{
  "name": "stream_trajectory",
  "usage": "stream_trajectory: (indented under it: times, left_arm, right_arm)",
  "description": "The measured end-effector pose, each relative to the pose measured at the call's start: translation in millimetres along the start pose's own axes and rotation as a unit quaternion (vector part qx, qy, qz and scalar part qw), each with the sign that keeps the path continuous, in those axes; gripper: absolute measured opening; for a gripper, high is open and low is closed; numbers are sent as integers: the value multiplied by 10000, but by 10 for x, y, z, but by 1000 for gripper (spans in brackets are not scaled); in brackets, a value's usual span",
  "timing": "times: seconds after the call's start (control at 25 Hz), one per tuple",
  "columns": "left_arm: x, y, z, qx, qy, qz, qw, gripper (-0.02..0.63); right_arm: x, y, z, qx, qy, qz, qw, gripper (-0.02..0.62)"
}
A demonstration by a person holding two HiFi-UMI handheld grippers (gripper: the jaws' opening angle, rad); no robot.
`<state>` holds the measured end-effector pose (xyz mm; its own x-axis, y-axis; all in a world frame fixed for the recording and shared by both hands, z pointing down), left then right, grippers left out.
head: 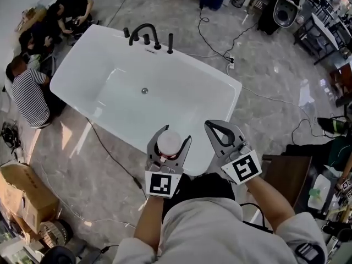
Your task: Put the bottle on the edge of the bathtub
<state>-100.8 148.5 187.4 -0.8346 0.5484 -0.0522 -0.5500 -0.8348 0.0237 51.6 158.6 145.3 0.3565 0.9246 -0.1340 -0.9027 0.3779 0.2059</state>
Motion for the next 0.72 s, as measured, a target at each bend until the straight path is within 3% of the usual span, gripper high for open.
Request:
stream_trajectory:
  times: [0.24, 0.44, 0.72]
  left_arm:
    - [-153, 224, 92, -173, 231, -194, 9994, 291]
    - [-423, 371, 201, 61, 240, -546, 9982, 291]
    - [-1074, 489, 295, 118, 175, -981, 9950, 291]
  right_arm:
    - [-323, -153, 62, -117, 97, -266, 9995, 6]
    - [-619, -338, 173, -205, 194, -675, 9973, 6]
    - [-1056, -948, 306, -295, -230, -1158, 9926, 6]
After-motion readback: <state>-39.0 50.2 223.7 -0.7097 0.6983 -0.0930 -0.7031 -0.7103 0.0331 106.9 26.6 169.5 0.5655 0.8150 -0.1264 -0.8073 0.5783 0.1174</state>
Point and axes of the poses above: the fingertips, and each gripper's own axes: x backward along the fingers, y to its left, z out of its underside, the point moved 7 cm from there along x, backward along the fingers, and after that the axes turned 11 degrees about z, right-handed, at the moved point
